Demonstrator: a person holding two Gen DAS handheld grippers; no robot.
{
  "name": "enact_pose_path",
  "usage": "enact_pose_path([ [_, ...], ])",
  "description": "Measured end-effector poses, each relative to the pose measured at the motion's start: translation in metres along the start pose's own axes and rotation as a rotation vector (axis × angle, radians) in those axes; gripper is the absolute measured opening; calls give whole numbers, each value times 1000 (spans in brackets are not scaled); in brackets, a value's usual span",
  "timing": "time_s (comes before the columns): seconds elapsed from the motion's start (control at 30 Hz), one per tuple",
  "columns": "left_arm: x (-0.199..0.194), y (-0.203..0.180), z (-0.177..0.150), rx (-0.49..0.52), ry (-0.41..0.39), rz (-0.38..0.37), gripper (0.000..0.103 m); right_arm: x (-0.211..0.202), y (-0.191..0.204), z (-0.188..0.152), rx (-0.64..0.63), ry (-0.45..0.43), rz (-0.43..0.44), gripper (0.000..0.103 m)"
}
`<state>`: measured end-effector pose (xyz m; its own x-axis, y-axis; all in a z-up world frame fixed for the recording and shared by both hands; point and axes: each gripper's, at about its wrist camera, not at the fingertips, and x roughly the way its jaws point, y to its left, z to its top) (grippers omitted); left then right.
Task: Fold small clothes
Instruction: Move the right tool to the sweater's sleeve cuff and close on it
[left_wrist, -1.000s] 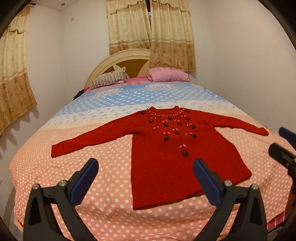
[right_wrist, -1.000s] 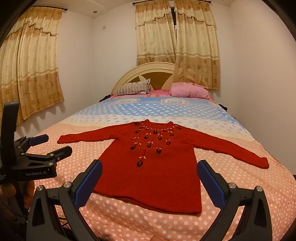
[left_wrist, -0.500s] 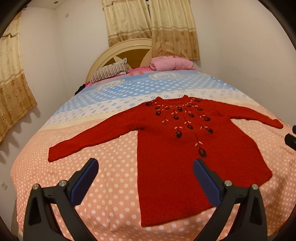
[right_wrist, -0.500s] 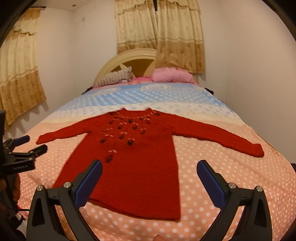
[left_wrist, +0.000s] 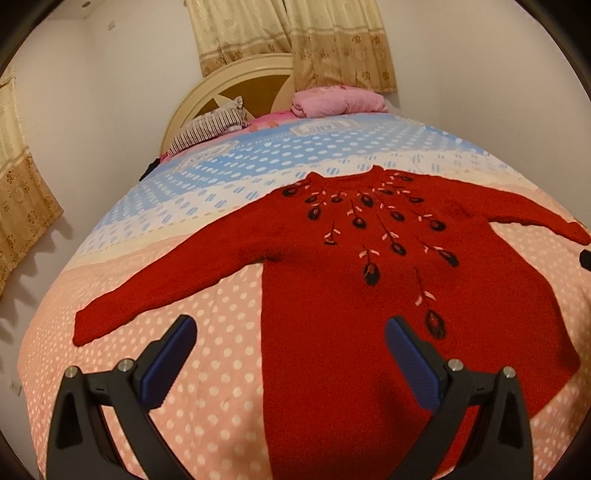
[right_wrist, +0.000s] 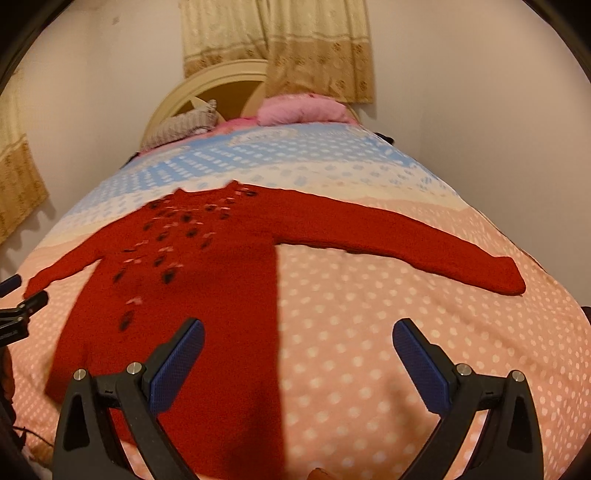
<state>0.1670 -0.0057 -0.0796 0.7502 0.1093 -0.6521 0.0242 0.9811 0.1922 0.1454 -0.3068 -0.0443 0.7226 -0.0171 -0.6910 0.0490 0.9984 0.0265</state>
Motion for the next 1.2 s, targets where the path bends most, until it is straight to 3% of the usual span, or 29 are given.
enact_pose_path([
  [0.4, 60, -15, 26, 10, 45, -8, 103, 53, -75, 32, 116, 57, -100, 102],
  [0.87, 116, -11, 31, -33, 116, -6, 103, 97, -228, 53, 362, 114, -259, 102],
  [1.0, 124, -9, 29, -47, 131, -26, 103, 106, -258, 53, 422, 136, -270, 89],
  [1.2, 134, -5, 30, -75, 156, -51, 103, 119, -283, 45, 465, 182, -299, 82],
])
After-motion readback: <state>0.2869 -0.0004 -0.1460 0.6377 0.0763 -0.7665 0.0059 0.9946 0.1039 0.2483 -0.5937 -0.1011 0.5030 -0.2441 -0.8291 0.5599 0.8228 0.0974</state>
